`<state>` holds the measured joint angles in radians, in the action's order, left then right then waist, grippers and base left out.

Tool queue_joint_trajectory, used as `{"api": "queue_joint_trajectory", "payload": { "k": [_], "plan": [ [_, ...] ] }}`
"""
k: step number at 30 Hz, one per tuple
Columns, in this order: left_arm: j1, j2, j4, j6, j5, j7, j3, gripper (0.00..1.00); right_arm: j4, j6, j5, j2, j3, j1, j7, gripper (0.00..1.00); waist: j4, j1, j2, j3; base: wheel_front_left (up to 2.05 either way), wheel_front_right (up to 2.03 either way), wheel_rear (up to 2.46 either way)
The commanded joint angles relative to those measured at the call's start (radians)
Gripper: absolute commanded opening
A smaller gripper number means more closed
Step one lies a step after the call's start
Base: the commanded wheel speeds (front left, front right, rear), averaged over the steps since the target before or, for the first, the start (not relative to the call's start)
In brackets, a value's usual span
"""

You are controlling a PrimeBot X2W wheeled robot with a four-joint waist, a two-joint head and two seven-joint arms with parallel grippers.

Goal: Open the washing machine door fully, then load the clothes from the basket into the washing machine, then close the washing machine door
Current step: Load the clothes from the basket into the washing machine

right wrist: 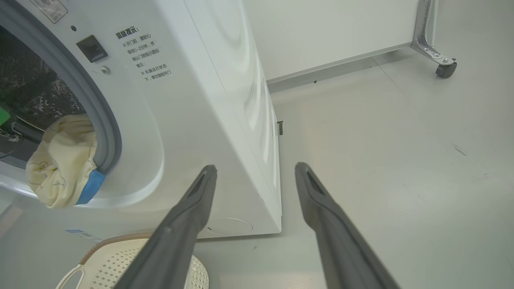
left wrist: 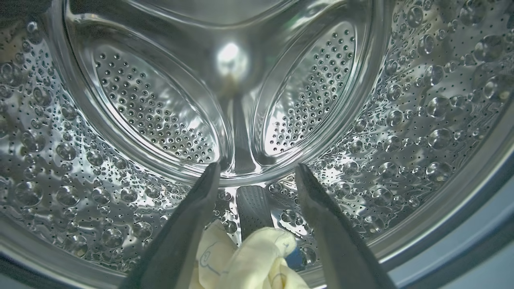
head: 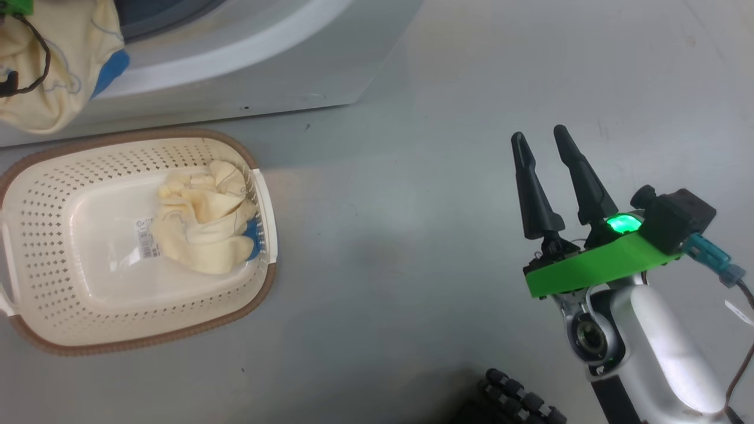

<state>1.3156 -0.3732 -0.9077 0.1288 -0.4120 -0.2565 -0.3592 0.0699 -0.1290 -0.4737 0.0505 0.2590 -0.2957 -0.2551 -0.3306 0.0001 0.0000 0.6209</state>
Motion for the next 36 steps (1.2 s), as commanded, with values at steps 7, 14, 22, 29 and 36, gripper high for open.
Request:
{"api": "queue_joint_trajectory", "payload": {
  "k": [7, 14, 22, 29, 36],
  "plan": [
    [-0.011, -0.014, 0.072, 0.002, -0.015, -0.005, 0.027, 1.00, -0.024, -0.002, 0.004, 0.000, 0.006, -0.006, -0.007, 1.00, 0.014, -0.0001, 0.0000, -0.016, 0.00, 0.00, 0.00],
    [-0.115, 0.015, 0.154, 0.002, -0.004, -0.005, 0.070, 1.00, -0.019, -0.002, 0.023, 0.000, -0.009, -0.004, -0.007, 1.00, 0.034, -0.0001, 0.0000, -0.048, 0.00, 0.00, 0.00],
    [-0.237, 0.059, 0.243, 0.002, 0.016, -0.005, 0.119, 1.00, -0.010, -0.002, 0.048, 0.000, -0.027, 0.002, -0.007, 1.00, 0.065, -0.0001, 0.0000, -0.095, 0.00, 0.00, 0.00],
    [-0.376, 0.088, 0.308, 0.002, 0.036, -0.005, 0.136, 1.00, 0.004, -0.002, 0.064, 0.005, -0.050, 0.012, -0.007, 1.00, 0.097, -0.0001, 0.0000, -0.153, 0.00, 0.00, 0.00],
    [-0.494, 0.124, 0.352, 0.002, 0.049, -0.005, 0.171, 1.00, 0.018, -0.002, 0.062, 0.034, -0.069, 0.030, -0.007, 1.00, 0.133, -0.0001, 0.0000, -0.215, 0.00, 0.00, 0.00]
  ]
}}
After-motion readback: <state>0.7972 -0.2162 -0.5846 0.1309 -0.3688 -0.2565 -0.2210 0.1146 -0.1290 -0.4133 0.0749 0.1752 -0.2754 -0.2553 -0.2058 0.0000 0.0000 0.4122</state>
